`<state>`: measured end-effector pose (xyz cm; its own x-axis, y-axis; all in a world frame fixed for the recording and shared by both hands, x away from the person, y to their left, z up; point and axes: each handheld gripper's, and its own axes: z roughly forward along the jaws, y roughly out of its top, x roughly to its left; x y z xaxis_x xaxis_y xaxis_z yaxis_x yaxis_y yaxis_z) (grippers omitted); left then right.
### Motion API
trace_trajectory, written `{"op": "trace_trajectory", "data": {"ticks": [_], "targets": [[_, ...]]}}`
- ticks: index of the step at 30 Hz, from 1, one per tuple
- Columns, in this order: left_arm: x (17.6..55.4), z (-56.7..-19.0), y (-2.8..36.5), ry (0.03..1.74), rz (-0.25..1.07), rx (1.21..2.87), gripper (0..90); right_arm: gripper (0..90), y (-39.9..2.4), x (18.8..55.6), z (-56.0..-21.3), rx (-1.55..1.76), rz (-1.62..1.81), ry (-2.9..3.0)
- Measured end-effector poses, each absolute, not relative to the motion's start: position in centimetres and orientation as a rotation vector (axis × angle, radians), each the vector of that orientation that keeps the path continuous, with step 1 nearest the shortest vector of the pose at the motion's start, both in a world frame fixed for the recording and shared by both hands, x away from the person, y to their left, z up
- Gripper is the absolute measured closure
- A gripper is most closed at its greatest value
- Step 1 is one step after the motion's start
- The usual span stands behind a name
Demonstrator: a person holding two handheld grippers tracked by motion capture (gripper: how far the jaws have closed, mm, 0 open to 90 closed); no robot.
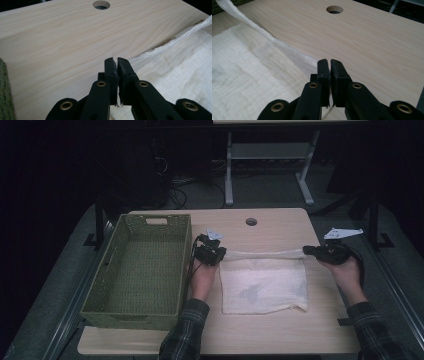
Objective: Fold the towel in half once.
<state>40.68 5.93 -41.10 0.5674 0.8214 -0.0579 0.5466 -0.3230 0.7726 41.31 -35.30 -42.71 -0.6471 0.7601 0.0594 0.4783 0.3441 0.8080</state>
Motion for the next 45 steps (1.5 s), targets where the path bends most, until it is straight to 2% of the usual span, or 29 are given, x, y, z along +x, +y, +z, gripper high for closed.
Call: {"op": "trace_trajectory", "data": {"ticks": [16,33,45], "targets": [[36.8,-41.4,6.2,1.067,0.446,1.988,86.6,85.9,-35.6,37.0,-43.4,1.102,1.281,2.274],[31.1,-41.4,5.9,1.018,0.469,2.046,86.9,85.9,-36.4,31.2,-43.3,1.034,1.275,2.314],[29.0,-42.1,5.8,1.010,0.469,2.089,86.9,85.9,-36.5,29.2,-44.0,1.007,1.258,2.357]]}}
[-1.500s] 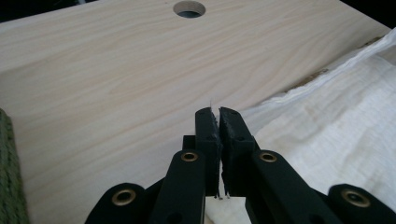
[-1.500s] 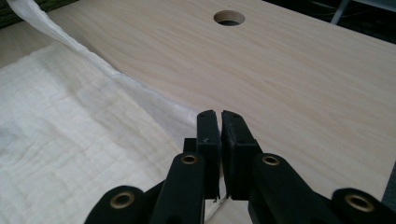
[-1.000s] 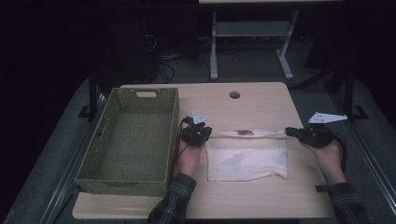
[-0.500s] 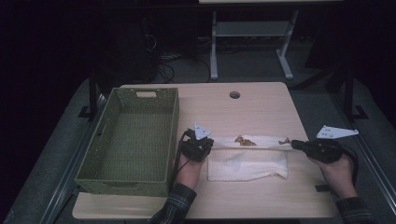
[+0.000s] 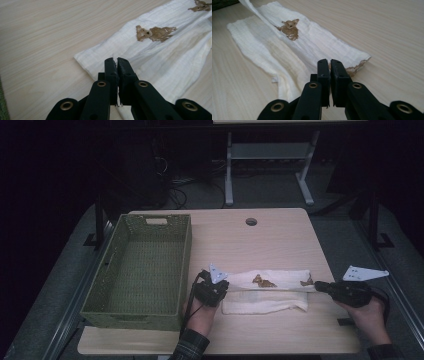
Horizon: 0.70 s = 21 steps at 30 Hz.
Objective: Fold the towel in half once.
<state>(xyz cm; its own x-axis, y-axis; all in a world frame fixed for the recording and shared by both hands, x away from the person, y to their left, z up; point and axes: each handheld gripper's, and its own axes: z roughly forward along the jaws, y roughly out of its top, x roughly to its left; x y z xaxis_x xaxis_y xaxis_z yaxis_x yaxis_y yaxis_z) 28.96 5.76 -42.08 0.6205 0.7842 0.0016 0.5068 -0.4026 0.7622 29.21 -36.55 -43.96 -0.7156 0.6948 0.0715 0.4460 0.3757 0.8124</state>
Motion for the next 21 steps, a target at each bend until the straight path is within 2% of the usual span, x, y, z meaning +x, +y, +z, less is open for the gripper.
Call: {"op": "trace_trajectory", "data": {"ticks": [21], "targets": [[26.6,-43.5,6.3,0.963,0.393,2.166,86.5,85.8,-36.1,26.6,-45.3,0.986,1.179,2.461]]}}
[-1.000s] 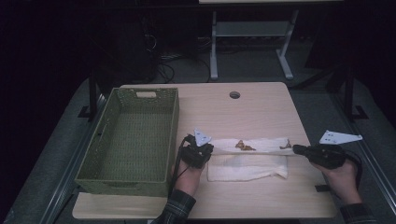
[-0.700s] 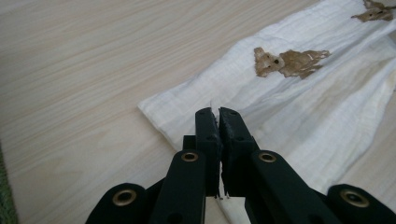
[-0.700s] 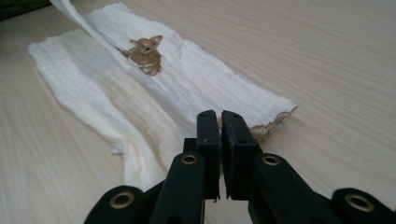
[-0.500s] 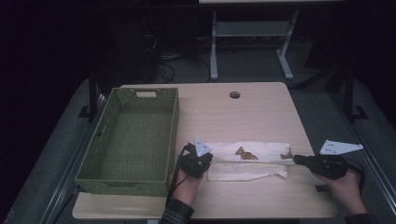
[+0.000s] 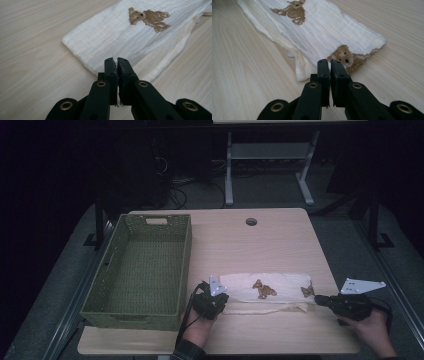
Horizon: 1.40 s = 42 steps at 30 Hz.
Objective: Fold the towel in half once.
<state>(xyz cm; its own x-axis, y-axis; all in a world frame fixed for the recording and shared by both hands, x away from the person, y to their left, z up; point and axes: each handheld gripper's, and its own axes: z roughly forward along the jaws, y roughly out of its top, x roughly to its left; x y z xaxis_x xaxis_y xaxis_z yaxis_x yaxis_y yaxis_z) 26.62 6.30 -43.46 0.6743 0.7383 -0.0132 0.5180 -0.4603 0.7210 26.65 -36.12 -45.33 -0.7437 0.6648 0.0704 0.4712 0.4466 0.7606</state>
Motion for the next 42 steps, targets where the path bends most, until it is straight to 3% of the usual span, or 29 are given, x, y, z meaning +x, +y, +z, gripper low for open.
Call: {"op": "trace_trajectory", "data": {"ticks": [4,7,16,19,27,42], "targets": [[26.5,-44.2,6.3,0.966,0.354,2.201,85.4,84.8,-36.2,26.4,-45.6,0.996,1.168,2.476],[26.3,-43.9,6.4,0.961,0.356,2.189,82.1,78.2,-36.4,26.3,-45.7,1.011,1.174,2.485],[27.1,-43.2,6.1,0.906,0.379,2.165,57.8,75.8,-36.4,26.8,-45.2,1.030,1.223,2.457],[28.3,-43.4,5.8,0.918,0.391,2.147,54.8,74.2,-36.2,27.4,-45.2,1.026,1.217,2.453],[31.1,-43.9,5.5,0.951,0.421,2.115,53.5,68.5,-35.8,30.6,-45.2,1.055,1.163,2.418],[34.9,-45.0,5.6,1.010,0.492,2.137,53.7,69.2,-36.1,36.9,-46.3,1.120,1.150,2.399]]}}
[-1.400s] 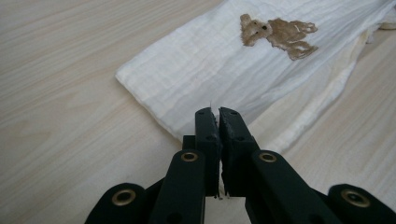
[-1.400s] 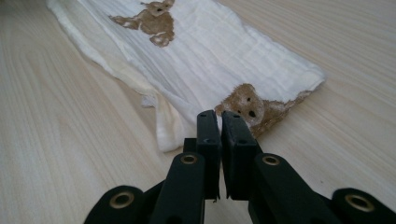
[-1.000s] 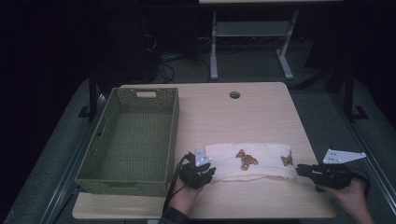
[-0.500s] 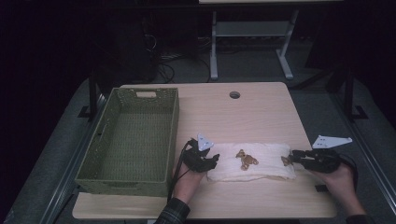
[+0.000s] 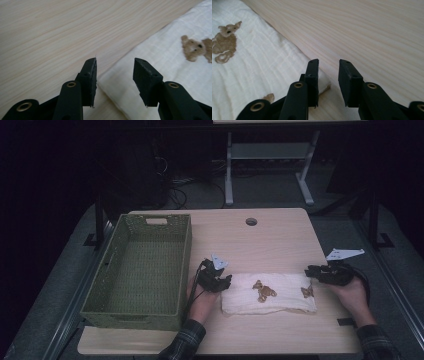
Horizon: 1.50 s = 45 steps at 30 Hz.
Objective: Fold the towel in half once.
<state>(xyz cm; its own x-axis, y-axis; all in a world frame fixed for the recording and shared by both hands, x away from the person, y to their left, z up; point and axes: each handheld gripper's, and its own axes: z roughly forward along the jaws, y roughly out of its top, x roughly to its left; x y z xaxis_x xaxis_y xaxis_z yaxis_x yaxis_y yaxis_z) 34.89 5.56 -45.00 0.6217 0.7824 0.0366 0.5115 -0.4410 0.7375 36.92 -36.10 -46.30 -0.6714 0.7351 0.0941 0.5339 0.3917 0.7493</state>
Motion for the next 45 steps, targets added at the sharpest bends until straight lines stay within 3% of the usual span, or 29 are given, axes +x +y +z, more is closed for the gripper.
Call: {"op": "trace_trajectory", "data": {"ticks": [9,12,14,16,29,35,45], "targets": [[35.7,-45.7,5.8,1.060,0.492,2.116,53.7,69.5,-35.1,37.9,-47.2,1.098,1.070,2.495],[35.9,-45.9,5.6,1.059,0.499,2.118,53.7,73.1,-35.1,37.9,-47.3,1.081,1.063,2.501],[36.1,-46.1,5.5,1.058,0.493,2.121,53.7,82.4,-34.9,37.8,-47.3,1.076,1.076,2.518],[36.4,-46.3,5.4,1.061,0.483,2.130,53.7,83.7,-34.9,37.8,-47.3,1.084,1.079,2.523],[36.4,-46.9,5.5,1.084,0.429,2.151,55.9,85.4,-34.7,38.0,-47.1,1.063,1.062,2.547],[36.4,-46.8,5.4,1.072,0.362,2.147,83.1,85.8,-34.9,38.1,-47.2,1.053,1.075,2.549],[36.0,-45.2,6.0,1.057,0.384,2.065,85.0,86.9,-35.0,38.1,-46.4,1.037,1.111,2.465]]}}
